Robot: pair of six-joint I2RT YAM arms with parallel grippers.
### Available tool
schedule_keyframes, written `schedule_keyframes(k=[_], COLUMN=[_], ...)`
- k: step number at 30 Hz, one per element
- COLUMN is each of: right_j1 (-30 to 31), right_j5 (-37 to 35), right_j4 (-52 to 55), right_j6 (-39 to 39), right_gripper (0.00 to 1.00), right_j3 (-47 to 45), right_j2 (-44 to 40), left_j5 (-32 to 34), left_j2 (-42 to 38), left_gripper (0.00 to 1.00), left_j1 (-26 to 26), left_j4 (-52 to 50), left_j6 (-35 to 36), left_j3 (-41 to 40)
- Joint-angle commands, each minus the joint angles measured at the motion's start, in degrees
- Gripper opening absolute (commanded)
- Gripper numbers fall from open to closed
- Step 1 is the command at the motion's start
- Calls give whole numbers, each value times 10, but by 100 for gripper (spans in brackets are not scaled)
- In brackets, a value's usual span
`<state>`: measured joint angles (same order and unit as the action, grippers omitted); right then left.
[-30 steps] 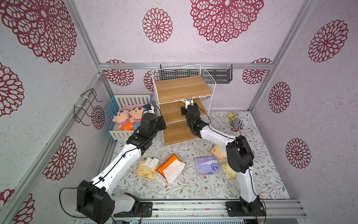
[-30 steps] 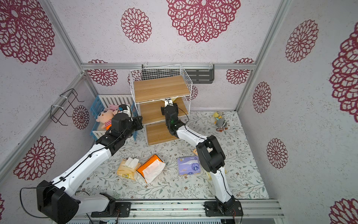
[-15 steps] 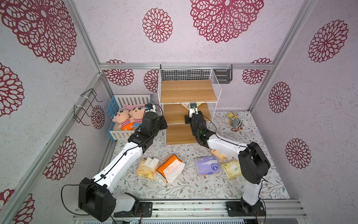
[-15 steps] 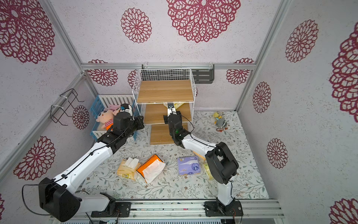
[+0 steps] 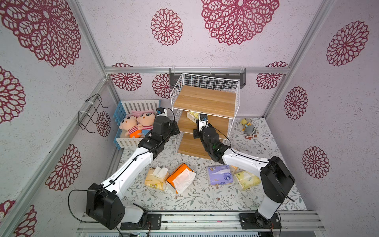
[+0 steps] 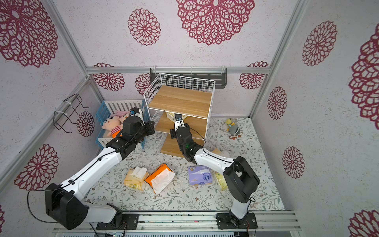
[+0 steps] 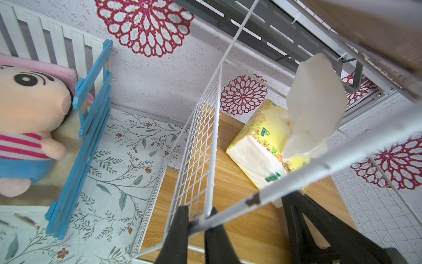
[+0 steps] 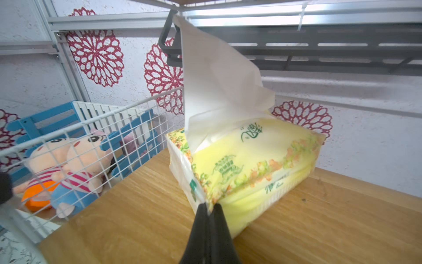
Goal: Remove the tissue boxes from the shelf
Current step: Pick up a box of tissues from the shelf.
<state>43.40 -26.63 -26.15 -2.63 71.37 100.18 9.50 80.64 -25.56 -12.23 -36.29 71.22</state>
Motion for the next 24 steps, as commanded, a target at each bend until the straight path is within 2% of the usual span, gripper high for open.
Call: schedule_keyframes(k=[1,8,15,24], right_j1=[40,68,101,139], right_j5=[45,6,-28,-90], right_j4=[50,43,84,136], right_j6=[-21,-30,-43,-79], right_gripper=[0,0,0,0], right_j3=[0,-36,-63,-138], right_j2=[-8,-43,-95,-202], left_j5=[-79,-73,-63,-32], left_j2=[28,42,48,38], left_gripper=[5,5,5,5], left_j1=[-27,-34,-34,-34], left_j4=[-10,-13,-18,-43], left_j6=[-77,-71,-75,-66], left_j3=[15,31,43,57])
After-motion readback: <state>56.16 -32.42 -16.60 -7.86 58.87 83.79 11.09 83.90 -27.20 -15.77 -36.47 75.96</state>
